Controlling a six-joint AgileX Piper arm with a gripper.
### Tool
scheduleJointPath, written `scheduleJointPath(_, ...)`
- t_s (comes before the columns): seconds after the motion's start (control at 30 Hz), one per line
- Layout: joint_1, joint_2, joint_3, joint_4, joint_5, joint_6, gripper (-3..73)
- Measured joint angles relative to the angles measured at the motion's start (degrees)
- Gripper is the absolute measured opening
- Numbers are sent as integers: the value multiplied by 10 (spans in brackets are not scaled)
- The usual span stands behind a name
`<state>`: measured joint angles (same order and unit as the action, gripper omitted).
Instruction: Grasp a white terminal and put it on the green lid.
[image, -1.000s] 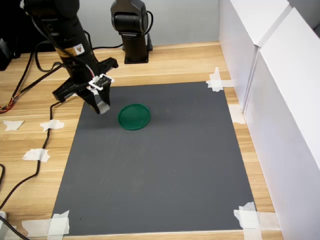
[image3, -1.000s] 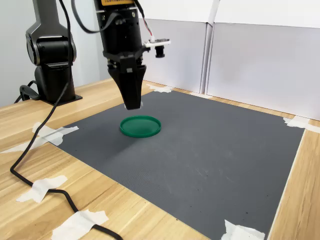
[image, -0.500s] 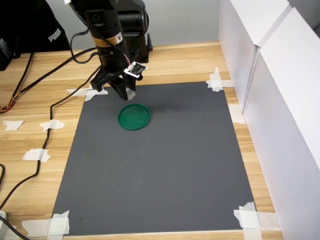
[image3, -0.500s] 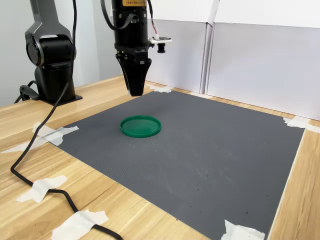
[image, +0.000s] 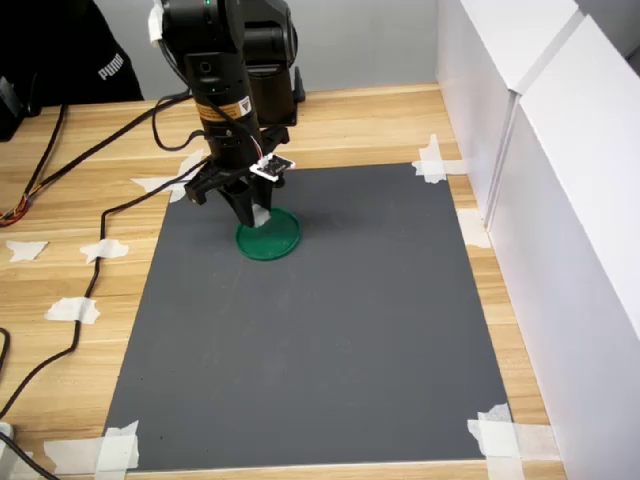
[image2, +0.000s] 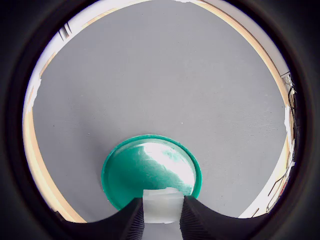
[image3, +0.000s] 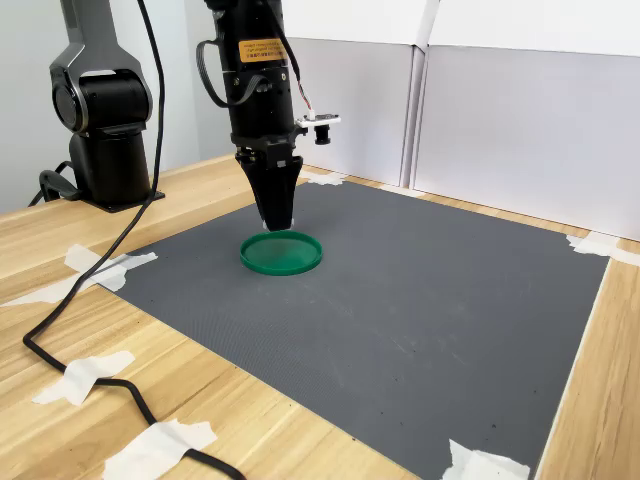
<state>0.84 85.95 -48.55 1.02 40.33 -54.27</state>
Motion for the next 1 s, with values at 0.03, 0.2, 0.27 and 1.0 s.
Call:
scheduleJointPath(0.03, 0, 2, 0, 1, 0, 0, 269)
scheduleJointPath(0.2, 0, 6, 0, 8, 2, -1, 269)
scheduleJointPath(0.27, 0, 6, 0, 12, 5, -2, 272)
scheduleJointPath(1.0, 0, -56, 0, 17, 35, 15, 568)
